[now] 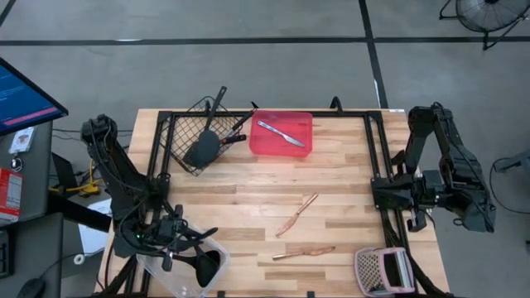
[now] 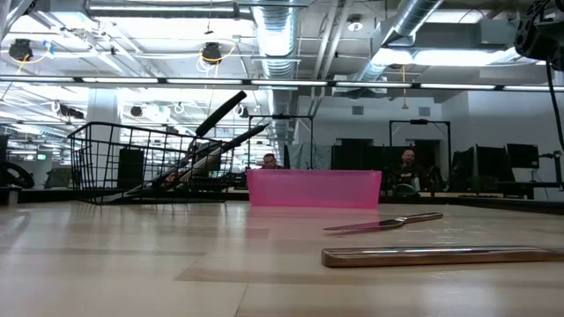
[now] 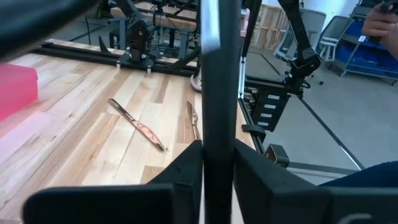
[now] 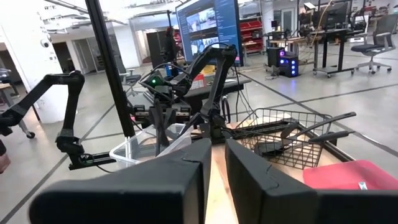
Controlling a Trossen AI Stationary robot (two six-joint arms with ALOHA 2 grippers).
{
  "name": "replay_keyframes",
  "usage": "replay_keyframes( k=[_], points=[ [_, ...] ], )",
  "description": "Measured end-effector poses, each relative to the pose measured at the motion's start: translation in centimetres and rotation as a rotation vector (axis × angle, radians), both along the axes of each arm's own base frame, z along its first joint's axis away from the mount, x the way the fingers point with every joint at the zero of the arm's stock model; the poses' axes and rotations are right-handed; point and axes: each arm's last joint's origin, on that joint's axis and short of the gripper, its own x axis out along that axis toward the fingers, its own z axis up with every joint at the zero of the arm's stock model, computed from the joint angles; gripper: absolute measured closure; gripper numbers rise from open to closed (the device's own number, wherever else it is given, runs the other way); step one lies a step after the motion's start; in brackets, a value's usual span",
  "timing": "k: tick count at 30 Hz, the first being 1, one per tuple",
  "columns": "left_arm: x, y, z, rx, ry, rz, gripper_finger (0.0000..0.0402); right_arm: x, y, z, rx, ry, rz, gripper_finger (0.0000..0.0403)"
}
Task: Pick & Place Kitchen Items
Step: Put the slotted spatula into the white bin, then put the gold table knife into the red bin
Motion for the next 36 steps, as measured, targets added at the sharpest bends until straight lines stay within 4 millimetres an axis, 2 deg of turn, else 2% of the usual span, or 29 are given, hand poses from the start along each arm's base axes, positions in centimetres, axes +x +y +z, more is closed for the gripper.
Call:
replay_keyframes(
  k=[15,23,26,30,33,36],
  points=[
    [0.0,0.0,0.1,-0.019,-0.008,0.004,0.0219,0.0,0.0,0.0,-0.001,0.000,0.000,0.0351],
    [-0.1,0.3,0.7,-0.044,-0.025,0.025,0.0204,0.4,-0.2,0.0,0.047,-0.005,-0.035,0.0351],
    [-0.1,1.2,2.3,-0.086,-0.059,0.035,0.0200,1.0,-0.4,0.0,0.057,-0.007,-0.083,0.0351],
    [-0.7,2.6,6.3,-0.127,-0.135,0.029,0.0186,2.0,-0.7,0.0,0.081,0.011,-0.137,0.0340],
    [-1.3,3.9,8.9,-0.142,-0.185,0.027,0.0173,3.4,-0.7,0.0,0.105,0.065,-0.160,0.0314],
    [-1.9,5.3,10.7,-0.182,-0.225,0.033,0.0160,5.8,-0.5,-0.3,0.089,0.137,-0.194,0.0278]
  ],
)
